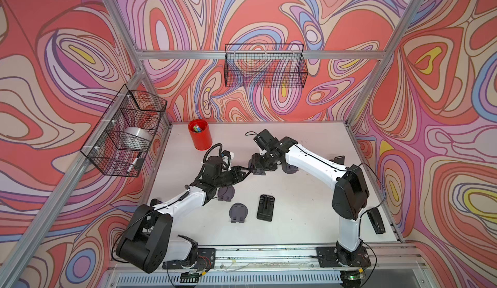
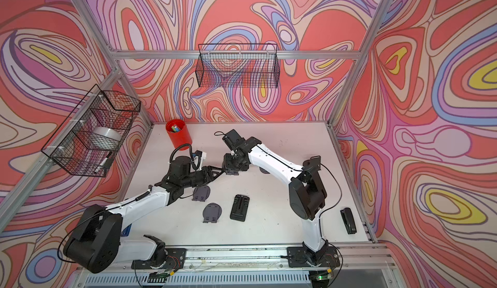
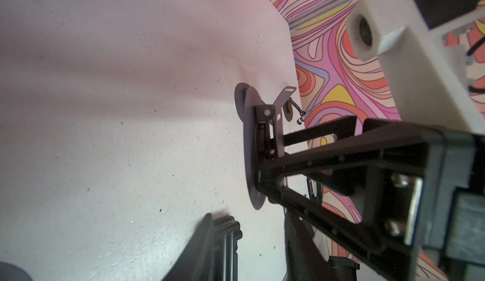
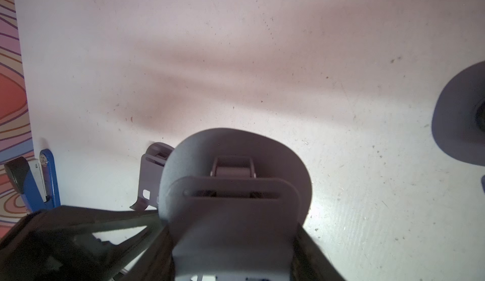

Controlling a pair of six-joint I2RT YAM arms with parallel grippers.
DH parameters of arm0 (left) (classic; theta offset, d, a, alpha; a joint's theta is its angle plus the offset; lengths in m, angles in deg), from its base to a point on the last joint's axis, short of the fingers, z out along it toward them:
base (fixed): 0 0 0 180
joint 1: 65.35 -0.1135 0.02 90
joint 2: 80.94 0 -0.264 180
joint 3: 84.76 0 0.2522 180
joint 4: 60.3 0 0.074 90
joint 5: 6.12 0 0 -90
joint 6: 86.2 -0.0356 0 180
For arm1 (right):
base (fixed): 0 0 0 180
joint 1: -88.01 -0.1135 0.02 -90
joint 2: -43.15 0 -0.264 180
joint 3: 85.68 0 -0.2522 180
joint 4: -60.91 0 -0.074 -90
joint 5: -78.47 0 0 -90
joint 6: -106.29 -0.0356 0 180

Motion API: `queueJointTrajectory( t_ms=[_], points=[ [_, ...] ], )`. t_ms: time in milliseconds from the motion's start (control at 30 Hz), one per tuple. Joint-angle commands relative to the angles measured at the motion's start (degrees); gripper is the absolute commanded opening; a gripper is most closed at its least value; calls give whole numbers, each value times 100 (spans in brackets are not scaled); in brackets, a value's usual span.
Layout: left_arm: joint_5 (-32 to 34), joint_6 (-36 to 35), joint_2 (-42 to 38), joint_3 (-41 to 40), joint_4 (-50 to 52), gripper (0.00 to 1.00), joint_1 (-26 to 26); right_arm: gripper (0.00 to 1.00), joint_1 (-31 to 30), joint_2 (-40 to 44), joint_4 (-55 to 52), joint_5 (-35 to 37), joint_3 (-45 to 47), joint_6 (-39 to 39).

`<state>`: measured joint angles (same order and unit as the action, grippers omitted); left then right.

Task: Open the phone stand
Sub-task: Pick up the phone stand at the center of the board, then open the phone stand.

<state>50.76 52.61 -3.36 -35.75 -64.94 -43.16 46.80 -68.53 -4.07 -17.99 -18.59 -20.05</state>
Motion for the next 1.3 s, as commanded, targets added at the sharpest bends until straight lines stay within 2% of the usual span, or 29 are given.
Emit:
queueJointTrajectory(
  t_ms=[0,133,500,800,967,1200,1267],
  points=[
    [65,127,186,47,-404,37,9,14,25,306,206,-157,64,-79],
    [26,139,301,54,-462,32,39,13,25,373,227,-176,93,-125],
    [37,198,490,172,-675,34,192,12,25,330,227,-264,6,-136],
    [226,470,855,243,-1281,32,267,11,25,375,222,-297,47,-173],
    [289,563,1031,333,-1563,25,272,10,25,392,249,-361,87,-212],
    [400,770,1215,217,-2219,2,278,9,20,454,175,-324,99,-214],
    [437,737,1216,204,-2248,0,285,9,25,476,125,-332,66,-210]
  ],
)
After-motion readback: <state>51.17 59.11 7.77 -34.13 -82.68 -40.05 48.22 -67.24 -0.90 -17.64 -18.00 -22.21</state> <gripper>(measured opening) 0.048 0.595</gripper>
